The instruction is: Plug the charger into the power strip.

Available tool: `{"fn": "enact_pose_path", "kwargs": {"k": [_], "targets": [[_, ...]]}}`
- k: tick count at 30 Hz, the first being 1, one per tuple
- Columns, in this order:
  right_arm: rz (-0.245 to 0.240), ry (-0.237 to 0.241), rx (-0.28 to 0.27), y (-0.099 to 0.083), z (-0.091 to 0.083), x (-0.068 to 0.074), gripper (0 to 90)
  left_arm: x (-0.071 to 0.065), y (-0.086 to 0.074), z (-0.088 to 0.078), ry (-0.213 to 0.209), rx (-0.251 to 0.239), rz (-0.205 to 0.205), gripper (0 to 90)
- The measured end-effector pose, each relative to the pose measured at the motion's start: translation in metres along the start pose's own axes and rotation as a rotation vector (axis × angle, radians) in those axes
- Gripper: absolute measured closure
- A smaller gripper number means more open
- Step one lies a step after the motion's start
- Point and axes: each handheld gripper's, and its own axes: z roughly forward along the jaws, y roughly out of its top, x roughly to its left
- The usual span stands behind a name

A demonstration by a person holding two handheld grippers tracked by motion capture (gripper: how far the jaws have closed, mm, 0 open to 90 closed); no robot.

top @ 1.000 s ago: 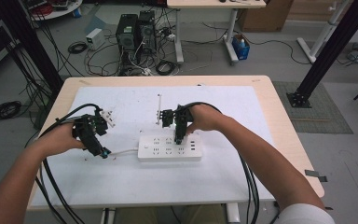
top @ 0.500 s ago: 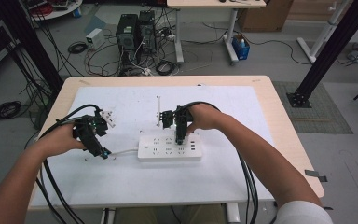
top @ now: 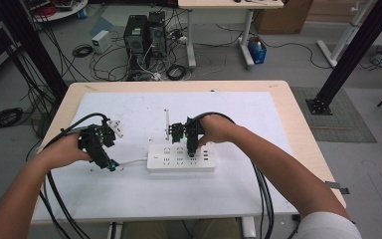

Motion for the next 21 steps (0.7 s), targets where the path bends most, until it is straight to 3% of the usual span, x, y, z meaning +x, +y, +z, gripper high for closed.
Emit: {"fn": "enact_pose_path", "kwargs": {"k": [1, 3, 7, 10, 11, 12, 14, 17, 18, 21], "targets": [[0.029, 0.016, -0.002, -0.001, -0.001, -0.003, 62.7, 0.000, -0.001, 0.001, -0.001, 0.000, -0.005, 20.8], [0.034, 0.018, -0.006, -0.001, -0.001, -0.004, 62.7, 0.001, -0.001, 0.001, 0.000, -0.002, -0.006, 20.7], [-0.015, -0.042, 0.039, 0.006, 0.001, 0.008, 62.7, 0.001, 0.002, 0.001, -0.002, -0.003, -0.002, 20.7], [0.004, 0.018, 0.033, 0.005, 0.001, -0.003, 62.8, 0.001, 0.003, 0.000, 0.000, -0.001, 0.003, 20.8], [0.038, 0.062, 0.020, 0.005, 0.001, -0.010, 62.7, 0.000, 0.002, -0.001, 0.003, -0.003, -0.002, 20.8], [0.045, 0.071, 0.017, 0.005, 0.002, -0.011, 62.7, 0.000, 0.002, -0.001, 0.003, -0.006, -0.004, 20.8], [0.039, 0.057, 0.002, 0.004, 0.003, -0.010, 62.7, 0.001, 0.003, 0.000, 0.002, 0.000, -0.001, 20.8], [0.007, -0.016, 0.013, 0.004, 0.004, 0.005, 62.6, 0.002, 0.004, 0.000, 0.003, -0.004, 0.002, 20.7], [0.013, -0.016, 0.012, 0.004, 0.005, 0.004, 62.5, 0.002, 0.004, 0.000, 0.002, -0.005, -0.002, 20.8], [0.060, 0.060, -0.015, 0.001, 0.005, -0.010, 62.5, 0.002, 0.005, -0.001, -0.015, -0.005, -0.008, 20.8]]}}
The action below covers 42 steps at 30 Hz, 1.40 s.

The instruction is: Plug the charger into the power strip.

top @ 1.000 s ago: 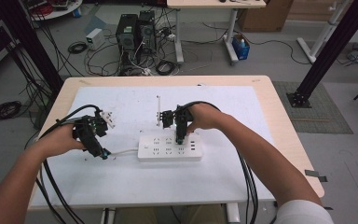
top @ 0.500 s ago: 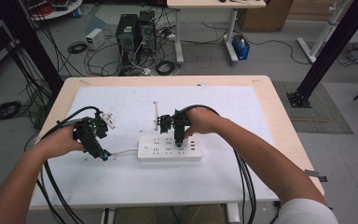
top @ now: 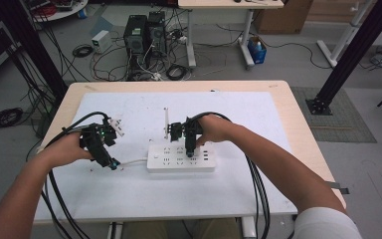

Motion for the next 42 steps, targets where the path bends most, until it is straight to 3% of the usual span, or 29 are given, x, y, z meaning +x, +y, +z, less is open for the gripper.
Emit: {"fn": "enact_pose_path", "kwargs": {"k": [1, 3, 6, 7, 9, 12, 17, 21, 22, 27, 30, 31, 32, 34, 36, 39, 42], "targets": [[0.009, 0.023, -0.006, -0.001, 0.000, -0.004, 62.5, 0.000, 0.000, 0.000, 0.001, 0.003, 0.004, 20.8], [0.022, 0.017, -0.006, -0.001, 0.001, -0.002, 62.5, 0.000, 0.001, 0.001, 0.002, 0.000, 0.000, 20.8], [-0.027, -0.060, -0.020, -0.004, 0.003, 0.011, 62.3, 0.000, 0.003, 0.002, -0.001, 0.000, 0.007, 20.7], [-0.012, -0.064, -0.019, -0.006, 0.004, 0.012, 62.4, -0.001, 0.003, 0.002, -0.002, 0.007, 0.006, 20.7], [-0.023, -0.064, -0.027, -0.007, 0.005, 0.011, 62.5, -0.001, 0.003, 0.002, -0.001, 0.008, 0.008, 20.8], [0.004, -0.015, -0.049, -0.008, 0.006, 0.002, 62.4, 0.000, 0.002, 0.002, 0.002, 0.006, -0.004, 20.7], [-0.006, -0.048, -0.059, -0.008, 0.009, 0.010, 62.4, 0.001, 0.002, 0.004, -0.004, 0.020, -0.006, 20.8], [0.026, 0.066, -0.059, -0.007, 0.011, -0.009, 62.4, 0.000, 0.002, 0.004, -0.004, 0.012, -0.006, 20.8], [0.027, 0.066, -0.053, -0.007, 0.010, -0.009, 62.4, 0.001, 0.002, 0.004, -0.002, 0.020, -0.005, 20.8], [-0.027, -0.051, -0.036, -0.006, 0.011, 0.009, 62.3, 0.000, 0.005, 0.005, -0.006, 0.016, 0.000, 20.8], [-0.033, -0.049, 0.005, -0.001, 0.011, 0.009, 61.7, -0.001, 0.006, 0.005, -0.003, 0.018, 0.007, 20.8], [-0.020, -0.047, 0.023, 0.001, 0.011, 0.008, 58.3, -0.002, 0.004, 0.004, -0.003, 0.017, 0.008, 20.8], [0.011, -0.043, 0.052, 0.001, 0.009, 0.005, 40.8, -0.002, 0.003, 0.004, -0.002, 0.019, 0.005, 20.8], [0.025, -0.052, 0.049, -0.004, 0.003, 0.002, 45.0, -0.001, 0.001, 0.003, 0.002, 0.014, -0.006, 20.8], [0.022, -0.033, 0.048, -0.009, -0.001, 0.003, 60.9, -0.001, 0.000, 0.002, 0.002, 0.010, -0.004, 20.8], [-0.033, -0.075, 0.044, -0.010, -0.001, 0.012, 62.4, -0.001, 0.000, 0.001, 0.004, 0.009, 0.000, 20.8], [-0.036, -0.092, 0.033, -0.011, 0.000, 0.014, 62.5, -0.003, 0.001, 0.002, 0.002, 0.003, -0.003, 20.8]]}}
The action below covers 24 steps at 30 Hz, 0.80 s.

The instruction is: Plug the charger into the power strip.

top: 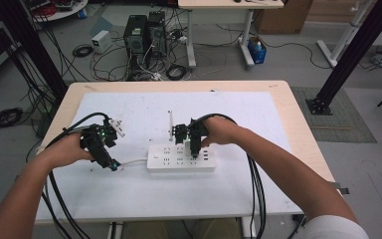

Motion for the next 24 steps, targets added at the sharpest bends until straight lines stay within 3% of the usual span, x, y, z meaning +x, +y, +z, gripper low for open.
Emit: {"fn": "enact_pose_path", "kwargs": {"k": [6, 7, 8, 12, 13, 15, 18, 21, 22, 24], "targets": [[0.054, 0.055, -0.039, -0.005, 0.001, -0.008, 62.4, -0.002, -0.001, -0.002, 0.005, 0.001, 0.006, 20.8], [0.066, 0.048, -0.052, -0.007, 0.001, -0.006, 62.3, -0.002, -0.001, -0.001, 0.002, 0.001, 0.005, 20.8], [0.042, -0.004, -0.059, -0.008, 0.001, 0.002, 62.4, -0.002, 0.000, -0.001, 0.003, 0.006, 0.007, 20.8], [0.055, 0.042, -0.076, -0.010, 0.002, -0.005, 62.4, -0.004, -0.001, -0.001, 0.003, -0.009, 0.004, 20.8], [0.070, 0.074, -0.095, -0.011, 0.002, -0.011, 62.2, -0.004, -0.002, -0.001, 0.001, -0.009, 0.004, 20.7], [0.086, 0.090, -0.119, -0.014, 0.004, -0.013, 62.1, -0.004, -0.003, 0.002, -0.004, 0.003, -0.005, 20.7], [0.046, 0.020, -0.090, -0.010, 0.005, -0.001, 62.5, -0.003, -0.002, 0.004, -0.009, 0.019, -0.001, 20.8], [0.016, -0.015, -0.074, -0.008, 0.006, 0.003, 62.6, -0.003, -0.002, 0.002, -0.003, 0.010, 0.003, 20.8], [0.020, -0.007, -0.074, -0.008, 0.006, 0.002, 62.6, -0.003, -0.002, 0.001, -0.001, 0.002, -0.003, 20.8], [0.052, 0.070, -0.075, -0.009, 0.006, -0.010, 62.2, -0.003, -0.002, 0.001, 0.000, 0.002, -0.005, 20.8]]}}
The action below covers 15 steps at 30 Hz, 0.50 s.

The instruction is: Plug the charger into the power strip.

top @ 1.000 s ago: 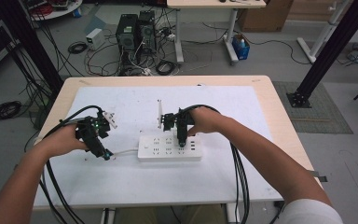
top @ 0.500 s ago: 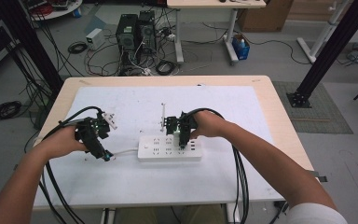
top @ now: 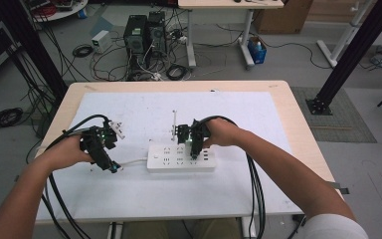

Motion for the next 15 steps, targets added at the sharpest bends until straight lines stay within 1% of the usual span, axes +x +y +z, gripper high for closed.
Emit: {"fn": "enact_pose_path", "kwargs": {"k": [1, 2, 3, 4, 5, 7, 8, 9, 10, 12, 13, 14, 15], "targets": [[0.009, 0.029, 0.000, 0.0006, 0.0006, -0.0045, 62.1, 0.0004, 0.0003, 0.0002, -0.001, 0.003, 0.003, 20.8], [0.019, 0.045, 0.002, 0.0007, 0.0016, -0.0066, 62.1, 0.0003, 0.0009, 0.0011, -0.003, 0.002, -0.001, 20.8], [0.013, 0.054, -0.008, 0.0000, 0.0034, -0.0081, 62.1, 0.0007, 0.0015, 0.0010, -0.004, 0.011, 0.006, 20.8], [0.023, 0.061, -0.009, -0.0004, 0.0044, -0.0086, 62.2, 0.0003, 0.0022, 0.0016, -0.006, 0.008, 0.005, 20.8], [0.029, 0.065, -0.008, -0.0005, 0.0054, -0.0089, 62.2, -0.0004, 0.0030, 0.0014, -0.005, 0.010, 0.006, 20.8], [0.025, 0.044, -0.016, -0.0014, 0.0059, -0.0060, 62.3, -0.0027, 0.0037, 0.0012, -0.005, 0.003, 0.007, 20.8], [0.028, 0.045, -0.027, -0.0028, 0.0059, -0.0061, 62.1, -0.0031, 0.0040, 0.0007, -0.004, 0.007, 0.015, 20.8], [0.035, 0.047, -0.025, -0.0032, 0.0054, -0.0063, 62.0, -0.0039, 0.0037, 0.0003, -0.003, 0.007, 0.015, 20.8], [0.028, 0.052, -0.018, -0.0020, 0.0055, -0.0068, 61.9, -0.0041, 0.0035, -0.0002, -0.004, 0.008, 0.013, 20.8], [0.008, 0.046, -0.008, -0.0002, 0.0056, -0.0063, 60.2, -0.0037, 0.0030, -0.0004, -0.001, 0.003, 0.013, 20.7], [0.000, 0.027, 0.003, 0.0002, 0.0061, -0.0053, 48.9, -0.0031, 0.0030, -0.0004, 0.001, 0.001, 0.012, 20.8], [0.009, 0.030, 0.007, -0.0003, 0.0052, -0.0053, 42.2, -0.0032, 0.0030, -0.0003, 0.001, -0.003, 0.007, 20.8], [0.021, 0.034, -0.005, -0.0013, 0.0026, -0.0060, 34.0, -0.0025, 0.0034, -0.0005, 0.003, -0.003, 0.015, 20.8]]}}
